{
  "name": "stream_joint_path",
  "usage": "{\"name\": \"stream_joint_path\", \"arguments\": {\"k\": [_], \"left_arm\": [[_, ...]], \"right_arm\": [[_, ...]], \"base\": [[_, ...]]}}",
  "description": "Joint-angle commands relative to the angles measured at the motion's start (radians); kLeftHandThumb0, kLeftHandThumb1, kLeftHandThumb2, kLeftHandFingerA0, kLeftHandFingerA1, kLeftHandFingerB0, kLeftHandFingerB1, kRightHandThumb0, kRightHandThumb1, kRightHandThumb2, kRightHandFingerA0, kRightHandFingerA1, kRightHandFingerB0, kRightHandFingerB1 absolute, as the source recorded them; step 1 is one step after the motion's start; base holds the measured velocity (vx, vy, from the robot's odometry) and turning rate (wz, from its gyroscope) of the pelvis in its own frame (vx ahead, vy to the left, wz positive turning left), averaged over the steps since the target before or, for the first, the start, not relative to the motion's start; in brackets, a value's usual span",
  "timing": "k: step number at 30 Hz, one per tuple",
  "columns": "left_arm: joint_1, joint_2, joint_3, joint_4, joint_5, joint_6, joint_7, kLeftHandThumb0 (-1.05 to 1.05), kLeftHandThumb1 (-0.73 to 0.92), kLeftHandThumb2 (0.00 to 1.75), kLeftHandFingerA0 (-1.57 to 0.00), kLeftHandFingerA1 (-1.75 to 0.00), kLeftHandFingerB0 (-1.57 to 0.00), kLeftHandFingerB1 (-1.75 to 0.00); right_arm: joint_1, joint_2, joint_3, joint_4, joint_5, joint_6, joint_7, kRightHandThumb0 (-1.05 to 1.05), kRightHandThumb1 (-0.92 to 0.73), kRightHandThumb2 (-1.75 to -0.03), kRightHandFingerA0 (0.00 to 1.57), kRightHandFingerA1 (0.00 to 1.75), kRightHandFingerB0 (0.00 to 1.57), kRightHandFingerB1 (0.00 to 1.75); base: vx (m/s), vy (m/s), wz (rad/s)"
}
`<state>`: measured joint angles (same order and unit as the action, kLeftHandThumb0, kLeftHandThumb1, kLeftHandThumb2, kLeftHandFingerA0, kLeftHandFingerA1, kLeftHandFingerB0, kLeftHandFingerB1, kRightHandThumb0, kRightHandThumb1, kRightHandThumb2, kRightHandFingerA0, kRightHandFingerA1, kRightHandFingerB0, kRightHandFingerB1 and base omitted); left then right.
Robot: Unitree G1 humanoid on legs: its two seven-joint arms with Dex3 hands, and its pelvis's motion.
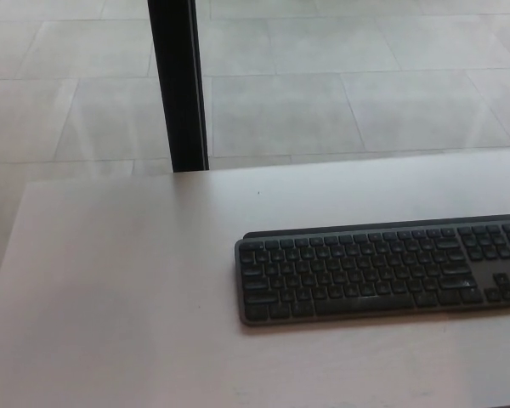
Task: The robot uses its right fingers to click on the space key of the black keyboard placed on the center of the white desk.
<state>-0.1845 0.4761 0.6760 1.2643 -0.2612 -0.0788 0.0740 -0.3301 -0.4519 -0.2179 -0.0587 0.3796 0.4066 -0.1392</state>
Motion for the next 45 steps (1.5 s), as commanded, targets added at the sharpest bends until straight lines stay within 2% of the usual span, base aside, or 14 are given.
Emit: {"name": "stream_joint_path", "arguments": {"k": [1, 6, 16, 21, 22, 26, 29, 34, 35, 36, 38, 39, 40, 45], "left_arm": [[0.004, 0.016, 0.005, 0.009, -0.030, -0.001, 0.025, -0.49, 0.70, 0.61, -0.72, -0.70, -0.53, -0.55], [0.008, 0.019, -0.013, 0.007, -0.017, -0.005, 0.018, -0.50, 0.70, 0.61, -0.71, -0.67, -0.54, -0.55], [0.007, 0.020, -0.023, 0.008, -0.018, -0.005, 0.017, -0.49, 0.71, 0.61, -0.69, -0.66, -0.52, -0.54], [0.004, 0.019, -0.031, 0.007, -0.023, -0.001, 0.026, -0.50, 0.70, 0.61, -0.72, -0.68, -0.53, -0.56], [0.004, 0.019, -0.023, 0.012, -0.032, -0.004, 0.023, -0.49, 0.69, 0.61, -0.73, -0.66, -0.56, -0.55], [0.004, 0.019, -0.026, 0.009, -0.035, -0.002, 0.021, -0.50, 0.70, 0.60, -0.75, -0.69, -0.55, -0.54], [0.006, 0.017, -0.031, 0.005, -0.032, -0.007, 0.018, -0.49, 0.70, 0.61, -0.71, -0.67, -0.54, -0.55], [0.007, 0.015, -0.029, 0.005, -0.038, -0.004, 0.014, -0.48, 0.71, 0.61, -0.69, -0.66, -0.51, -0.54], [0.007, 0.015, -0.031, 0.005, -0.036, -0.005, 0.015, -0.48, 0.71, 0.61, -0.70, -0.65, -0.52, -0.54], [0.007, 0.015, -0.035, 0.006, -0.032, -0.006, 0.017, -0.49, 0.71, 0.61, -0.71, -0.66, -0.52, -0.54], [0.006, 0.016, -0.037, 0.008, -0.031, -0.005, 0.019, -0.49, 0.71, 0.61, -0.71, -0.66, -0.52, -0.54], [0.006, 0.016, -0.042, 0.006, -0.026, -0.004, 0.023, -0.50, 0.71, 0.61, -0.71, -0.65, -0.53, -0.54], [0.008, 0.016, -0.048, 0.005, -0.021, -0.005, 0.025, -0.51, 0.71, 0.61, -0.73, -0.67, -0.55, -0.55], [0.009, 0.016, -0.044, 0.006, -0.028, -0.010, 0.023, -0.49, 0.69, 0.61, -0.74, -0.66, -0.56, -0.55]], "right_arm": [[0.030, -0.031, 0.147, -0.009, -0.143, -0.107, 0.142, -0.39, -0.57, -0.57, 0.94, 0.65, 0.55, 0.42], [0.040, -0.047, 0.249, -0.025, -0.225, -0.117, 0.152, -0.39, -0.57, -0.57, 0.95, 0.78, 0.54, 0.42], [0.014, -0.092, 0.404, 0.038, -0.420, -0.189, 0.182, -0.39, -0.59, -0.58, 0.91, 0.80, 0.58, 0.42], [0.006, -0.105, 0.439, 0.051, -0.465, -0.226, 0.188, -0.38, -0.60, -0.57, 0.91, 0.89, 0.59, 0.43], [-0.003, -0.109, 0.467, 0.059, -0.496, -0.239, 0.188, -0.35, -0.59, -0.57, 0.93, 0.96, 0.59, 0.45], [-0.010, -0.110, 0.501, 0.117, -0.543, -0.336, 0.175, -0.29, -0.59, -0.57, 0.93, 0.92, 0.57, 0.47], [-0.039, -0.159, 0.601, 0.145, -0.724, -0.363, 0.120, -0.40, -0.59, -0.58, 0.97, 1.03, 0.59, 0.43], [-0.062, -0.165, 0.667, 0.158, -0.822, -0.366, 0.091, -0.42, -0.57, -0.57, 0.97, 1.12, 0.59, 0.44], [-0.066, -0.165, 0.678, 0.163, -0.840, -0.371, 0.081, -0.49, -0.44, -0.87, 1.00, 1.14, 0.52, 0.60], [-0.075, -0.163, 0.704, 0.168, -0.874, -0.369, 0.070, -0.46, -0.57, -0.59, 0.93, 1.34, 0.59, 0.45], [-0.081, -0.159, 0.719, 0.168, -0.888, -0.355, 0.070, -0.46, -0.57, -0.59, 0.93, 1.34, 0.59, 0.45], [-0.084, -0.155, 0.725, 0.174, -0.895, -0.362, 0.061, -0.48, -0.43, -0.87, 1.01, 1.16, 0.53, 0.61], [-0.086, -0.153, 0.733, 0.178, -0.903, -0.365, 0.055, -0.43, -0.55, -0.58, 0.92, 1.31, 0.60, 0.46], [-0.109, -0.140, 0.794, 0.187, -0.967, -0.329, 0.065, -0.45, -0.56, -0.59, 0.91, 1.32, 0.60, 0.44]], "base": [[0.00, 0.000, 0.00], [0.00, 0.000, 0.00], [0.00, 0.000, 0.00], [0.00, 0.000, 0.00], [0.00, 0.000, 0.00], [0.00, 0.000, 0.00], [0.00, 0.000, 0.00], [0.00, 0.000, 0.00], [0.00, 0.000, 0.00], [0.00, 0.000, 0.00], [0.00, 0.000, 0.00], [0.00, 0.000, 0.00], [0.00, 0.000, 0.00], [0.00, 0.000, 0.00]]}}
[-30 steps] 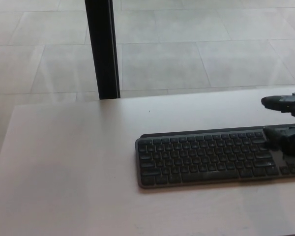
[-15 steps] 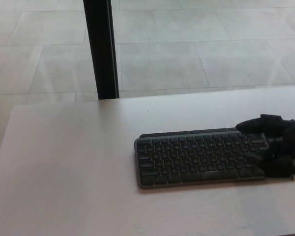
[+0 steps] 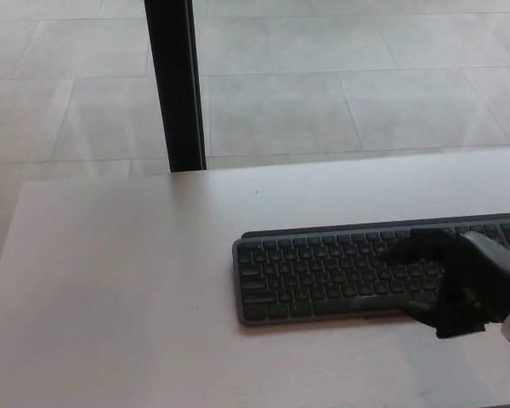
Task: The robot uses its right fingers to click on the space key of the black keyboard placed on the center of the white desk.
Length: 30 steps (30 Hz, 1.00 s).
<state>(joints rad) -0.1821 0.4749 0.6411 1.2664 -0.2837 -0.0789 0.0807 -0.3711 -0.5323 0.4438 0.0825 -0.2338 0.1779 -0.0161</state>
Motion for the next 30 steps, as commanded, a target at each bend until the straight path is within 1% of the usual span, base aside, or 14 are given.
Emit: {"name": "stream_joint_path", "arguments": {"k": [1, 2, 3, 4, 5, 6, 7, 8, 11, 13, 16, 21, 27, 30], "left_arm": [[0.007, 0.017, -0.009, 0.004, -0.006, -0.010, 0.016, -0.49, 0.69, 0.61, -0.74, -0.66, -0.56, -0.55], [0.005, 0.018, -0.011, 0.008, -0.003, -0.006, 0.019, -0.50, 0.70, 0.61, -0.73, -0.66, -0.55, -0.54], [0.004, 0.018, -0.006, 0.009, -0.010, -0.005, 0.011, -0.49, 0.70, 0.61, -0.70, -0.66, -0.52, -0.54], [0.005, 0.018, -0.008, 0.009, -0.008, -0.009, 0.009, -0.49, 0.70, 0.61, -0.72, -0.66, -0.54, -0.54], [0.003, 0.019, -0.010, 0.010, -0.006, -0.008, 0.011, -0.49, 0.70, 0.61, -0.72, -0.66, -0.54, -0.54], [0.001, 0.020, -0.009, 0.011, -0.007, -0.002, 0.014, -0.50, 0.70, 0.61, -0.72, -0.65, -0.54, -0.54], [-0.001, 0.020, -0.008, 0.012, -0.008, 0.001, 0.017, -0.50, 0.69, 0.61, -0.74, -0.66, -0.55, -0.54], [-0.002, 0.020, -0.007, 0.012, -0.009, 0.000, 0.019, -0.50, 0.69, 0.60, -0.75, -0.71, -0.56, -0.56], [-0.007, 0.018, -0.001, 0.007, -0.018, 0.004, 0.020, -0.49, 0.69, 0.61, -0.72, -0.68, -0.55, -0.56], [-0.002, 0.017, -0.002, 0.003, -0.017, -0.005, 0.012, -0.49, 0.70, 0.61, -0.70, -0.68, -0.55, -0.56], [0.006, 0.015, -0.007, -0.001, -0.013, -0.016, 0.007, -0.50, 0.70, 0.61, -0.72, -0.66, -0.54, -0.55], [0.001, 0.015, -0.007, 0.001, -0.014, -0.008, 0.016, -0.49, 0.70, 0.61, -0.72, -0.67, -0.56, -0.57], [-0.001, 0.017, -0.012, 0.000, -0.012, -0.011, 0.007, -0.50, 0.71, 0.61, -0.72, -0.69, -0.54, -0.55], [-0.003, 0.019, -0.014, 0.000, -0.011, -0.009, 0.013, -0.50, 0.70, 0.61, -0.71, -0.68, -0.53, -0.55]], "right_arm": [[-0.070, -0.059, 0.135, 0.048, -0.354, -0.100, -0.060, -0.45, -0.56, -0.59, 0.91, 1.32, 0.60, 0.44], [-0.076, -0.049, 0.143, 0.058, -0.355, -0.098, -0.060, -0.43, -0.55, -0.58, 0.92, 1.34, 0.61, 0.45], [-0.078, -0.045, 0.148, 0.058, -0.360, -0.089, -0.058, -0.43, -0.55, -0.58, 0.93, 1.31, 0.61, 0.45], [-0.085, -0.038, 0.160, 0.065, -0.368, -0.077, -0.056, -0.40, -0.55, -0.58, 0.95, 1.27, 0.62, 0.44], [-0.092, -0.032, 0.170, 0.072, -0.375, -0.068, -0.053, -0.42, -0.41, -0.85, 1.06, 1.19, 0.56, 0.62], [-0.097, -0.029, 0.177, 0.085, -0.388, -0.079, -0.073, -0.35, -0.54, -0.56, 0.96, 1.38, 0.64, 0.46], [-0.101, -0.028, 0.185, 0.091, -0.398, -0.079, -0.080, -0.35, -0.53, -0.59, 0.93, 1.48, 0.63, 0.46], [-0.108, -0.027, 0.196, 0.094, -0.412, -0.070, -0.075, -0.35, -0.54, -0.60, 0.91, 1.53, 0.63, 0.47], [-0.124, -0.030, 0.228, 0.109, -0.459, -0.065, -0.088, -0.35, -0.53, -0.60, 0.91, 1.55, 0.65, 0.47], [-0.128, -0.026, 0.241, 0.115, -0.473, -0.061, -0.092, -0.32, -0.52, -0.62, 0.95, 1.58, 0.66, 0.49], [-0.134, -0.017, 0.257, 0.135, -0.490, -0.053, -0.100, -0.30, -0.49, -0.65, 0.95, 1.59, 0.68, 0.50], [-0.144, -0.011, 0.278, 0.152, -0.517, -0.028, -0.079, -0.33, -0.50, -0.65, 0.90, 1.58, 0.62, 0.49], [-0.151, 0.001, 0.293, 0.185, -0.552, -0.020, -0.081, -0.29, -0.50, -0.63, 0.92, 1.58, 0.65, 0.47], [-0.148, 0.008, 0.292, 0.197, -0.566, -0.028, -0.097, -0.29, -0.49, -0.64, 0.93, 1.59, 0.65, 0.49]], "base": [[0.00, 0.000, 0.00], [0.00, 0.000, 0.00], [0.00, 0.000, 0.00], [0.00, 0.000, 0.00], [0.00, 0.000, 0.00], [0.00, 0.000, 0.00], [0.00, 0.000, 0.00], [0.00, 0.000, 0.00], [0.00, 0.000, 0.00], [0.00, 0.000, 0.00], [0.00, 0.000, 0.00], [0.00, 0.000, 0.00], [0.00, 0.000, 0.00], [0.00, 0.000, 0.00]]}}
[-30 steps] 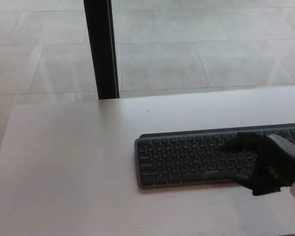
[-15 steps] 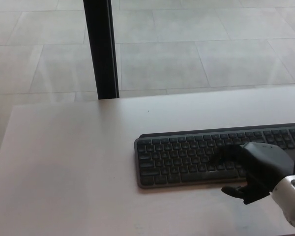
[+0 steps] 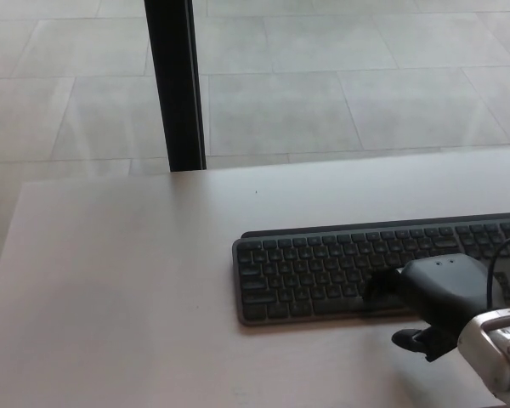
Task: The robot uses its right fingers to click on the space key of the black keyboard placed on the center of the white desk.
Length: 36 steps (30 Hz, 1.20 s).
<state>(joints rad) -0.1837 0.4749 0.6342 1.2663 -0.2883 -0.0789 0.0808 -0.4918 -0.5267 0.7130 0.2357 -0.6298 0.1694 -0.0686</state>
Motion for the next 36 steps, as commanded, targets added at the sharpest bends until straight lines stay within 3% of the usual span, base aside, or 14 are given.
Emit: {"name": "stream_joint_path", "arguments": {"k": [1, 22, 24, 30, 36], "left_arm": [[-0.001, 0.019, -0.008, 0.001, -0.006, -0.012, 0.012, -0.50, 0.70, 0.61, -0.70, -0.66, -0.53, -0.54], [-0.003, 0.022, -0.011, 0.004, -0.016, -0.007, 0.009, -0.50, 0.70, 0.61, -0.72, -0.68, -0.54, -0.54], [-0.005, 0.020, -0.008, 0.002, -0.022, -0.010, 0.008, -0.49, 0.69, 0.61, -0.74, -0.69, -0.54, -0.54], [-0.010, 0.020, -0.010, 0.001, -0.021, -0.006, 0.014, -0.50, 0.69, 0.61, -0.74, -0.67, -0.55, -0.55], [-0.011, 0.020, -0.009, 0.004, -0.023, -0.010, 0.006, -0.50, 0.69, 0.61, -0.74, -0.68, -0.57, -0.55]], "right_arm": [[-0.027, 0.004, 0.023, 0.051, -0.178, -0.026, -0.051, -0.29, -0.48, -0.64, 0.93, 1.59, 0.65, 0.50], [-0.012, 0.038, -0.036, 0.072, -0.252, -0.085, -0.013, -0.33, -0.53, -0.65, 0.89, 1.63, 0.60, 0.48], [-0.002, 0.042, -0.041, 0.086, -0.256, -0.110, -0.055, -0.30, -0.49, -0.64, 0.92, 1.62, 0.65, 0.51], [0.013, 0.038, -0.041, 0.071, -0.267, -0.112, 0.016, -0.34, -0.55, -0.63, 0.81, 1.59, 0.58, 0.48], [0.039, 0.043, -0.050, 0.079, -0.271, -0.142, -0.003, -0.29, -0.48, -0.65, 0.87, 1.58, 0.61, 0.51]], "base": [[0.00, 0.000, 0.00], [0.00, 0.000, 0.00], [0.00, 0.000, 0.00], [0.00, 0.000, 0.00], [0.00, 0.000, 0.00]]}}
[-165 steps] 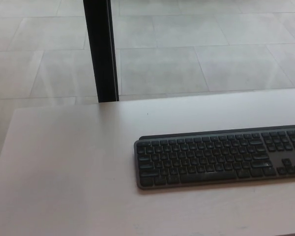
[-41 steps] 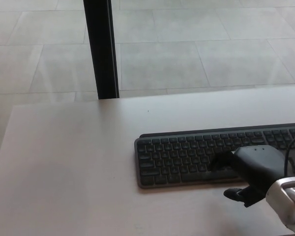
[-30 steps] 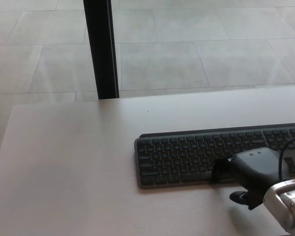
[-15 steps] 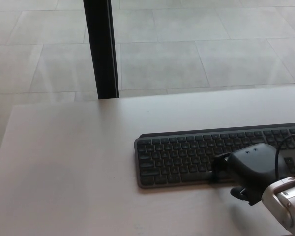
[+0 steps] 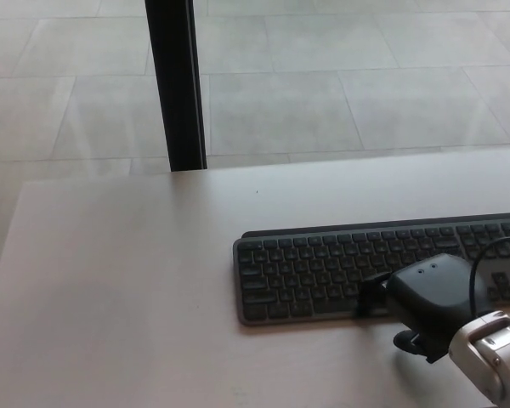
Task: The robot uses its right fingers to click on the space key of the black keyboard placed on the center of the white desk.
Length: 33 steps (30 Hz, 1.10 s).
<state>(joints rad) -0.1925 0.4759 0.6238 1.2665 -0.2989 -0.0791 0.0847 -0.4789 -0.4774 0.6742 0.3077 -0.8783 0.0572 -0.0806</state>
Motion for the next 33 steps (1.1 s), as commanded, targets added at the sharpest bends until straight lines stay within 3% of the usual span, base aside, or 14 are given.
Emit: {"name": "stream_joint_path", "arguments": {"k": [1, 13, 16, 21, 33], "left_arm": [[-0.002, 0.019, 0.000, 0.004, -0.010, -0.012, 0.002, -0.50, 0.69, 0.61, -0.74, -0.67, -0.57, -0.55], [-0.006, 0.018, 0.000, 0.005, -0.013, -0.013, 0.001, -0.49, 0.69, 0.61, -0.71, -0.65, -0.54, -0.53], [-0.009, 0.019, 0.002, 0.005, -0.015, -0.010, 0.001, -0.50, 0.68, 0.60, -0.75, -0.71, -0.58, -0.56], [-0.002, 0.018, 0.001, 0.002, -0.013, -0.016, -0.005, -0.50, 0.69, 0.61, -0.68, -0.67, -0.55, -0.56], [-0.005, 0.021, 0.007, 0.004, -0.017, -0.006, 0.007, -0.49, 0.68, 0.60, -0.74, -0.65, -0.58, -0.55]], "right_arm": [[0.027, -0.006, -0.013, 0.006, -0.025, -0.029, 0.013, -0.30, -0.50, -0.64, 0.85, 1.59, 0.61, 0.49], [-0.004, 0.014, -0.017, 0.125, -0.059, -0.025, 0.016, -0.30, -0.51, -0.62, 0.86, 1.58, 0.60, 0.49], [-0.003, 0.026, -0.025, 0.146, -0.049, -0.031, 0.002, -0.31, -0.50, -0.61, 0.86, 1.57, 0.61, 0.50], [-0.001, 0.037, -0.007, 0.156, -0.080, -0.023, -0.004, -0.35, -0.51, -0.61, 0.86, 1.56, 0.61, 0.48], [0.015, 0.034, -0.005, 0.122, -0.086, -0.054, -0.019, -0.32, -0.51, -0.63, 0.85, 1.57, 0.60, 0.48]], "base": [[0.00, 0.000, 0.00], [0.00, 0.000, 0.00], [0.00, 0.000, 0.00], [0.00, 0.000, 0.00], [0.00, 0.000, 0.00]]}}
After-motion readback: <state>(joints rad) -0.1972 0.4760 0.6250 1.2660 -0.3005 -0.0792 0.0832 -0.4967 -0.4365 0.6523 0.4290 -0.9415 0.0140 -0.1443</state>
